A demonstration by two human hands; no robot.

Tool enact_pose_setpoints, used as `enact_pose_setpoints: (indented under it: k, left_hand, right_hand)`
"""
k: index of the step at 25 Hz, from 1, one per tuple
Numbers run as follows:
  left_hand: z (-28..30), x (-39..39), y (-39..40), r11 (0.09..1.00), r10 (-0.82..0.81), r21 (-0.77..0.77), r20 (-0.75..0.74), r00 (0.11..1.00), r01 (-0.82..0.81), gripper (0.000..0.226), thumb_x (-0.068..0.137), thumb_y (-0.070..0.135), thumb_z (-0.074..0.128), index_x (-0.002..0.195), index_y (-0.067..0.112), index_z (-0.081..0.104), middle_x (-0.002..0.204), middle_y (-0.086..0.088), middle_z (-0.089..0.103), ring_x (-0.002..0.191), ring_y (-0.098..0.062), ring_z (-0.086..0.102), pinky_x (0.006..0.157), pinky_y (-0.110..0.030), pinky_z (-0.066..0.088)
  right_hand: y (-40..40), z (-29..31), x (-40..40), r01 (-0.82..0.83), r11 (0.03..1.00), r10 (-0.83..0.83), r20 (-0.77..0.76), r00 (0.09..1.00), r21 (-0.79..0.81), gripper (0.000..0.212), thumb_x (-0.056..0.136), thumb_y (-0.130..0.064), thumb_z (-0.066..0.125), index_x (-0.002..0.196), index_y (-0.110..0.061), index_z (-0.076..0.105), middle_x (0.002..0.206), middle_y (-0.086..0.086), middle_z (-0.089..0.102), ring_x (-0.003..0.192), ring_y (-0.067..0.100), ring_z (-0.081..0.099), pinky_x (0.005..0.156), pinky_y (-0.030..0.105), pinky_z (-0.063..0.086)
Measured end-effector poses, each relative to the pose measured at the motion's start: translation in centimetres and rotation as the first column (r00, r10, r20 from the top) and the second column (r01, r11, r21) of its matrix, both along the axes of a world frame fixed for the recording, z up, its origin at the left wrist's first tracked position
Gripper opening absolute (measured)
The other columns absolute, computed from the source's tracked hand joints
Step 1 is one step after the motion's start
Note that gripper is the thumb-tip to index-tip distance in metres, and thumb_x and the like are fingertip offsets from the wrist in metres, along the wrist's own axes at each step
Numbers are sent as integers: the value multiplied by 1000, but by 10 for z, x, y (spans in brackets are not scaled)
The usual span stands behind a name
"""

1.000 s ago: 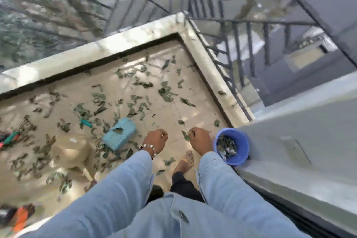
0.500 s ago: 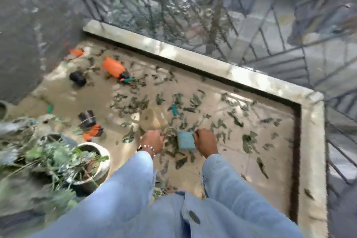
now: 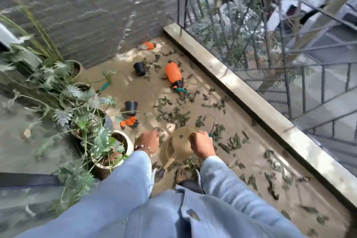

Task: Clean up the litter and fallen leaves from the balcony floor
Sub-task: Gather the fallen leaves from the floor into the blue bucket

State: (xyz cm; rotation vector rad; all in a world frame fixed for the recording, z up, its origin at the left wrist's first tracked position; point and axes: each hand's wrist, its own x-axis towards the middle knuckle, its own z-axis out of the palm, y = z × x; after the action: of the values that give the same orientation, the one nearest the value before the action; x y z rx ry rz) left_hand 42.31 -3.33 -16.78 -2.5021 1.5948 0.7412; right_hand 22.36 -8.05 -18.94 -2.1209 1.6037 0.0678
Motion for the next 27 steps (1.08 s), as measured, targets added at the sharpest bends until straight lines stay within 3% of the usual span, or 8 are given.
enact_pose_setpoints:
  k: [3, 8, 13, 17, 20, 24, 26, 27]
  left_hand:
    - [19, 23, -44, 994, 98, -43, 24, 995, -97, 28, 99, 21, 44, 117, 12, 62, 117, -13, 64, 109, -32, 60, 88, -36, 48]
    - [24, 60, -103, 969, 214, -126, 13, 977, -211, 25, 94, 18, 49, 112, 19, 66, 109, -11, 69, 103, -31, 65, 82, -36, 51]
    - [14, 104, -167, 969, 221, -116, -4, 975, -220, 27, 95, 18, 47, 115, 17, 64, 116, -12, 65, 110, -30, 60, 88, -34, 46]
    - [-28, 168, -248, 971, 224, -72, -65, 972, -228, 27, 85, 21, 42, 96, 18, 66, 98, -11, 70, 100, -32, 66, 83, -38, 52]
    - [-47, 234, -312, 975, 222, 15, -46, 974, -221, 17, 85, 22, 49, 93, 19, 64, 96, -11, 69, 97, -34, 65, 80, -39, 53]
    - [-18, 312, -391, 977, 214, 17, -77, 974, -213, 33, 90, 29, 41, 111, 16, 63, 108, -13, 67, 105, -33, 63, 84, -37, 49]
    - [-5, 339, -431, 980, 200, 7, -92, 976, -200, 31, 95, 23, 45, 120, 15, 61, 118, -13, 64, 111, -31, 60, 89, -36, 48]
    - [1, 345, -451, 984, 175, 29, -78, 981, -173, 32, 97, 19, 44, 125, 13, 59, 123, -11, 61, 115, -29, 58, 92, -35, 47]
  right_hand:
    - [-55, 10, 23, -88, 996, 88, 3, 996, -17, 25, 93, -22, 43, 98, -13, 65, 106, 9, 63, 106, 30, 55, 82, 35, 43]
    - [-147, 25, 72, -125, 992, 126, 25, 992, -32, 22, 87, -13, 46, 98, -10, 64, 105, 14, 64, 103, 33, 59, 83, 38, 47]
    - [-212, 21, 136, -188, 981, 189, -1, 982, -46, 24, 90, -13, 43, 100, -8, 64, 105, 14, 64, 103, 34, 58, 81, 38, 46]
    - [-288, -6, 187, -227, 974, 226, -65, 972, -12, 22, 86, -15, 46, 100, -10, 63, 103, 12, 63, 102, 33, 58, 77, 36, 47]
    - [-349, -18, 233, -167, 986, 169, -118, 979, 24, 21, 85, -16, 47, 99, -12, 63, 102, 11, 63, 101, 31, 58, 77, 35, 47]
    - [-425, -18, 298, -30, 998, 38, 125, 991, -60, 11, 80, -10, 58, 72, -3, 62, 68, 22, 61, 62, 40, 61, 56, 42, 50]
    - [-479, -51, 325, 156, 987, -162, 231, 959, 42, 28, 88, -30, 43, 83, -10, 62, 75, 13, 64, 69, 34, 62, 61, 40, 52]
    - [-520, -94, 332, 215, 965, -241, 186, 953, 147, 38, 88, -41, 34, 95, -15, 60, 86, 6, 65, 79, 29, 64, 70, 38, 55]
